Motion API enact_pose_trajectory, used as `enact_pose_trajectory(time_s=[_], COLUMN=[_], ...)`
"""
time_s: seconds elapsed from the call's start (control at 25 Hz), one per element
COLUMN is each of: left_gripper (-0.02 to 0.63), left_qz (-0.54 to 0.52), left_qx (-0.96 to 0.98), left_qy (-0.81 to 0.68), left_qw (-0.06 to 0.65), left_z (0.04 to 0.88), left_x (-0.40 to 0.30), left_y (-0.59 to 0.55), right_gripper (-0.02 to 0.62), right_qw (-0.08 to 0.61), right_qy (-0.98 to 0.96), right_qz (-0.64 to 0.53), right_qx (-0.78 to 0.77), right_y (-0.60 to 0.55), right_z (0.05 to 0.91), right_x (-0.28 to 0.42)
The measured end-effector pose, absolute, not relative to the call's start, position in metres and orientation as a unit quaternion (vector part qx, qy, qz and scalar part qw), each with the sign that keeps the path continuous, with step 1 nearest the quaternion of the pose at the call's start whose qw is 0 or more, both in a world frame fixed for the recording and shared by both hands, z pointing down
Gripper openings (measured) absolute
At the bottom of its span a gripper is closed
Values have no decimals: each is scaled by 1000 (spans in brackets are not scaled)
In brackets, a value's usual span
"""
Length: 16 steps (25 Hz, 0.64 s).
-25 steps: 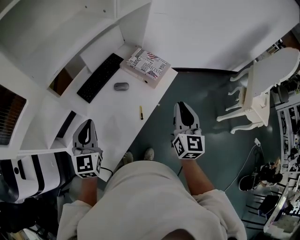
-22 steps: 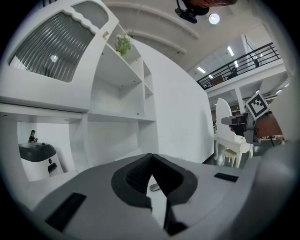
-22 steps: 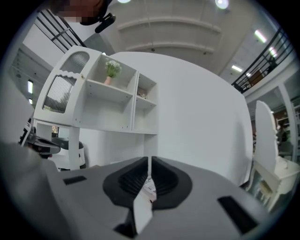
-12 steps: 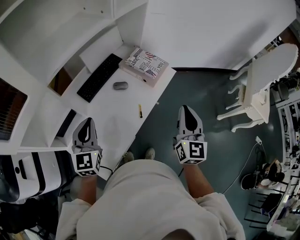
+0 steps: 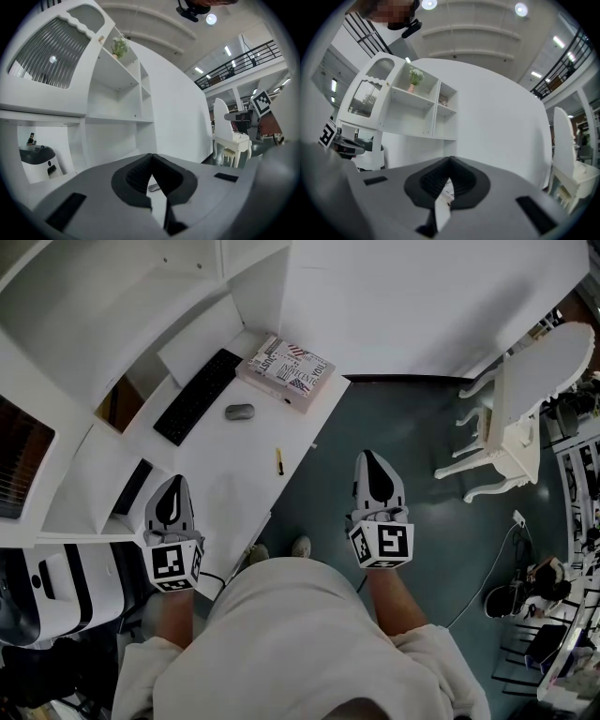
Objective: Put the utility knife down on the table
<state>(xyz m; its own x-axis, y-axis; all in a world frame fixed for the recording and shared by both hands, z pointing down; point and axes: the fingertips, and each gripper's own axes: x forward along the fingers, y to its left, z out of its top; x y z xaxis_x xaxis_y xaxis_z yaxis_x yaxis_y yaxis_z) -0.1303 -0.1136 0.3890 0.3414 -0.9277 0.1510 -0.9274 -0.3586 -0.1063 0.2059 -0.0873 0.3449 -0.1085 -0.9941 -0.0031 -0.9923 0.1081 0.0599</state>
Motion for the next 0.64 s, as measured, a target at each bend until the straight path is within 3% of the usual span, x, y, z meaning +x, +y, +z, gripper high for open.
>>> enact_pose_trajectory(time_s=[0.64], left_gripper=[0], left_qz=[-94], left_qx=[-821], left_qy=[563], left_qw=[3], left_z=[388], left_x=[-124], left_y=[-116], right_gripper=[3], right_qw=[16], right_qy=[-742], right_qz=[-18], right_qx=[670], right_y=[-88], right_z=[346], right_x=[212])
